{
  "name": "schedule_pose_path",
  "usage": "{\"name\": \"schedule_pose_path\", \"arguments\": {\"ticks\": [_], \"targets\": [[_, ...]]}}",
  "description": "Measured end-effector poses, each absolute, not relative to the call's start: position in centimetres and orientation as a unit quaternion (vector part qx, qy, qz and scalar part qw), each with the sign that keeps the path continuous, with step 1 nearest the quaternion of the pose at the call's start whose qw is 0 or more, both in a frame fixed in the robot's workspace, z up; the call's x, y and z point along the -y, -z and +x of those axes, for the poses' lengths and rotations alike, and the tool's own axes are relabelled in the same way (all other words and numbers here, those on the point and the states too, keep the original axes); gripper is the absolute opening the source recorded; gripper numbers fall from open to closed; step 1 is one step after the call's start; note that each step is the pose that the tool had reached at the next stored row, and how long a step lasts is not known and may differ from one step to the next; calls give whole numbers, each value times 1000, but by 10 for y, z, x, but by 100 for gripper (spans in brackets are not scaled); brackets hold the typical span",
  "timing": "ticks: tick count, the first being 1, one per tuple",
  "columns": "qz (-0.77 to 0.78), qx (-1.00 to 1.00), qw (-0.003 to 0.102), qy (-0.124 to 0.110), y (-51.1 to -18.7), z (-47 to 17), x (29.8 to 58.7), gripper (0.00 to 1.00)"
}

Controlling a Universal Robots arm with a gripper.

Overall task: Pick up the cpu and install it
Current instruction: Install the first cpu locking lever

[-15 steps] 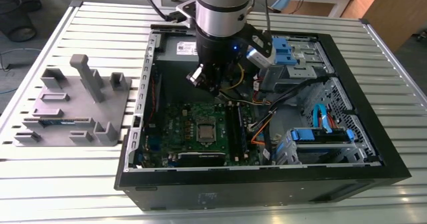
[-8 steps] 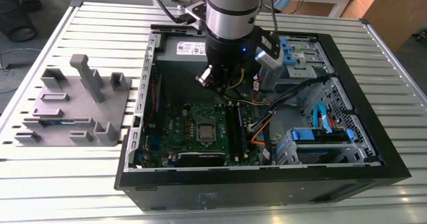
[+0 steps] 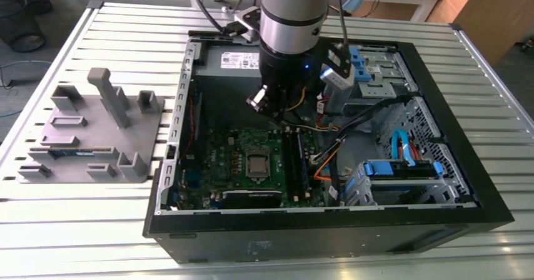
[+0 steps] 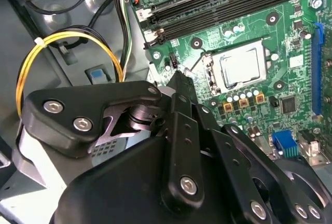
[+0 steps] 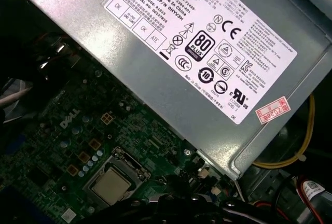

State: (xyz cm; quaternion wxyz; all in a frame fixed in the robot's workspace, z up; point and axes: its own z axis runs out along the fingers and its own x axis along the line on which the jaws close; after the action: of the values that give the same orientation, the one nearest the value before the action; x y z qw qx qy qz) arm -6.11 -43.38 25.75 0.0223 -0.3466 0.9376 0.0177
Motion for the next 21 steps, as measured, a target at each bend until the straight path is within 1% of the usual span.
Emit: {"name": "schedule_pose_path", "arguments": {"ticks": [21], "targets": [[-347,-938,23,-20,-245,-59,433,11]]}}
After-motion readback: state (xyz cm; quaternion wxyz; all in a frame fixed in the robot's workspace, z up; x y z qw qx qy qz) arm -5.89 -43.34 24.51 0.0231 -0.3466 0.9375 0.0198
